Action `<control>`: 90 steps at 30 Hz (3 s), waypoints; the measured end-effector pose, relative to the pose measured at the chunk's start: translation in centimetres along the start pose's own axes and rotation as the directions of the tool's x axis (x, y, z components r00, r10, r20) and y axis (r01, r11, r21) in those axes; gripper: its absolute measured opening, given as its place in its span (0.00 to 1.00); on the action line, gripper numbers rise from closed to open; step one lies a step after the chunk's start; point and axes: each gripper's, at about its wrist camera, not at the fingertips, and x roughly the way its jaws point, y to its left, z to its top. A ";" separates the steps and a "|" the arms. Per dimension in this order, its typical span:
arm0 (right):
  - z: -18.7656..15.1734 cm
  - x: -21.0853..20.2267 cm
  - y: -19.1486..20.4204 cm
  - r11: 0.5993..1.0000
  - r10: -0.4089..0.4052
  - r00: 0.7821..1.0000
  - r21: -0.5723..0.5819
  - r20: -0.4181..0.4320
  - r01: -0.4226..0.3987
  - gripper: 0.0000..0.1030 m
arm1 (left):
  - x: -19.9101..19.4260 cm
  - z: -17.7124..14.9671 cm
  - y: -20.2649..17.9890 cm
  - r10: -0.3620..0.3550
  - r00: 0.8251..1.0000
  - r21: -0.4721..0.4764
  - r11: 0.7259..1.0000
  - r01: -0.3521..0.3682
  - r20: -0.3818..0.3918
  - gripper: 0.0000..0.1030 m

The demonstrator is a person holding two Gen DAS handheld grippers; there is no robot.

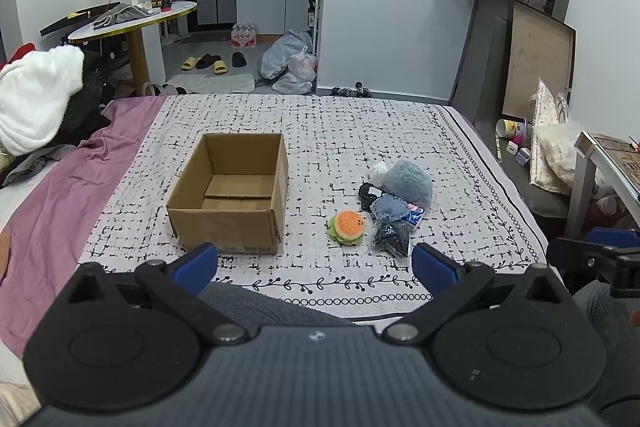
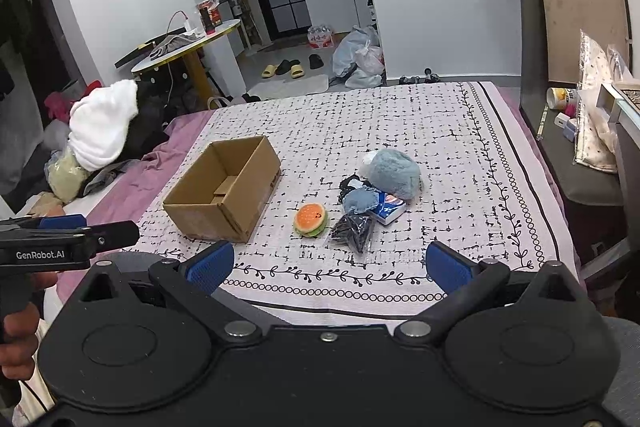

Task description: Organize soft objects

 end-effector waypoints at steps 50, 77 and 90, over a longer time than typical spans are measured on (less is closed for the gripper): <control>0.0 3.1 -1.0 1.000 -0.014 0.999 0.013 -0.048 0.014 1.00 | 4.0 0.0 -0.6 -0.024 0.999 -0.023 0.999 0.023 -0.044 0.99; 1.6 11.6 -4.3 0.986 0.075 0.989 0.156 -0.128 -0.055 1.00 | 12.2 1.8 -0.9 -0.073 0.991 -0.099 0.993 0.063 -0.109 0.97; 2.5 17.1 -6.2 0.961 0.113 0.977 0.268 -0.180 -0.062 0.95 | 17.8 3.2 -1.7 -0.110 0.980 -0.089 0.991 0.096 -0.164 0.88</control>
